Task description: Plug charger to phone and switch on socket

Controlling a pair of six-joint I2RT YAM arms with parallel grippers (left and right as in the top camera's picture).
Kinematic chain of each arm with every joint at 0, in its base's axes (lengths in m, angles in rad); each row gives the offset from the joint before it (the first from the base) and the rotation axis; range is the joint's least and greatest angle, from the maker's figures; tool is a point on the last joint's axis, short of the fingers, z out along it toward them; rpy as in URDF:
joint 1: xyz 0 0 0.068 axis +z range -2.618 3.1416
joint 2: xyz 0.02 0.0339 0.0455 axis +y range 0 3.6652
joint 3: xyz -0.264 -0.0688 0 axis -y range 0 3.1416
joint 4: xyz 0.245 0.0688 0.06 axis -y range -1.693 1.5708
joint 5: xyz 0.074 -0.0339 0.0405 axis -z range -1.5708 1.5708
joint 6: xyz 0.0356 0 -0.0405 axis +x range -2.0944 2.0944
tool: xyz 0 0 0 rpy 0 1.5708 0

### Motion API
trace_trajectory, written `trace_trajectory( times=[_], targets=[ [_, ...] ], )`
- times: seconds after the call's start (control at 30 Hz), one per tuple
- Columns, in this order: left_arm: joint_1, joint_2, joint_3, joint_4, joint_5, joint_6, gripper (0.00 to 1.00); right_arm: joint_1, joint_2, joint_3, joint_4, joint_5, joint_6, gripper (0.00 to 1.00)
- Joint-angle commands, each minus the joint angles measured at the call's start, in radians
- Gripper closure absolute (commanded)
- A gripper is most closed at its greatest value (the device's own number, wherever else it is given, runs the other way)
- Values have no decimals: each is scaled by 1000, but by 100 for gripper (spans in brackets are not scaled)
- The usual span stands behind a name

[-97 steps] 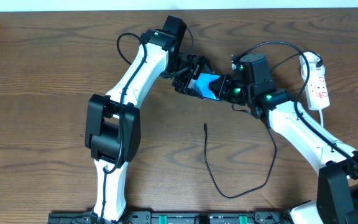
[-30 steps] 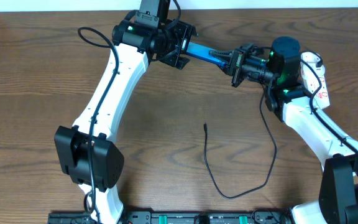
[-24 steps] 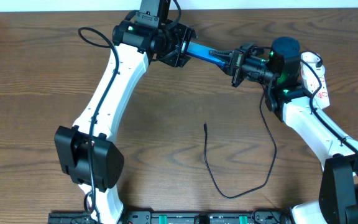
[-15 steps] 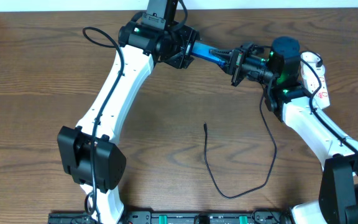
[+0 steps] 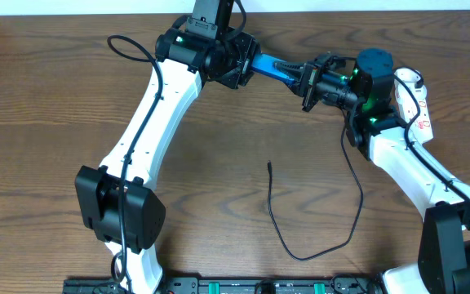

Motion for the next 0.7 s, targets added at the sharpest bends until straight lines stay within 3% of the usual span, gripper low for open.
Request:
trace_trajectory(
  times=[0.0, 0.3, 0.4, 0.67],
  targets=[
    [0, -6, 9, -10, -22, -1, 64, 13, -6, 18, 23, 12, 9, 98],
    [0, -6, 9, -10, -23, -1, 81, 25, -5, 18, 24, 11, 9, 98],
    [0, -6, 9, -10, -23, -1, 91, 26, -5, 18, 24, 11, 9, 98],
    [0, -6, 9, -10, -22, -1, 92, 26, -5, 18, 24, 11, 9, 99]
  ],
)
